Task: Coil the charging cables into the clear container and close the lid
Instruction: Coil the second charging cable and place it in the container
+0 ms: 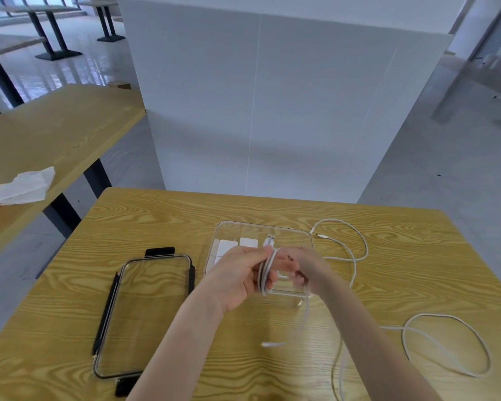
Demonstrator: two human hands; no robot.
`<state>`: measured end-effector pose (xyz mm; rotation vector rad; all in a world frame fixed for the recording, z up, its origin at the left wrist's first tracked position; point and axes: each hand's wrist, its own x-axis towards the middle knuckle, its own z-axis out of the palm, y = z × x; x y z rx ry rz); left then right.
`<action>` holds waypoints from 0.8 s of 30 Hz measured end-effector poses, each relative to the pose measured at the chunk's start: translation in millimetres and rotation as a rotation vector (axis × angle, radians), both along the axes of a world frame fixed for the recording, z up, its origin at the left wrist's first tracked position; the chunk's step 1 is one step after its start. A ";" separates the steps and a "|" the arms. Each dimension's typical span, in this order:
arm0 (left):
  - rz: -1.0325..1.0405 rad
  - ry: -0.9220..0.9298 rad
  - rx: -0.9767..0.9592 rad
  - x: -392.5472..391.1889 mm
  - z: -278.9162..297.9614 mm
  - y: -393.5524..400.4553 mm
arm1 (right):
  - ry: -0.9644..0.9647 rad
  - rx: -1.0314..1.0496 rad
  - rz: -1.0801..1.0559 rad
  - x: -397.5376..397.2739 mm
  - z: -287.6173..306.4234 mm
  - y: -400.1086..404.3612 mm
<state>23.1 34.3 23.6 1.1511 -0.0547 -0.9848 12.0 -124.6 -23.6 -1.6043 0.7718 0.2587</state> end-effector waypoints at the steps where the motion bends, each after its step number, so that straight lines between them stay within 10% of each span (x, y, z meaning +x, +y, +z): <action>1: 0.004 -0.026 0.050 -0.3 -4.1 -2.5 | -0.012 0.009 -0.012 3.1 5.9 -1.5; 15: 0.197 -0.269 0.240 10.5 -30.4 -14.5 | -0.465 -0.189 0.173 -29.2 43.8 32.9; 24: 0.331 -0.002 -0.035 18.4 -24.6 -15.7 | -0.301 -0.139 0.468 -52.1 18.5 43.7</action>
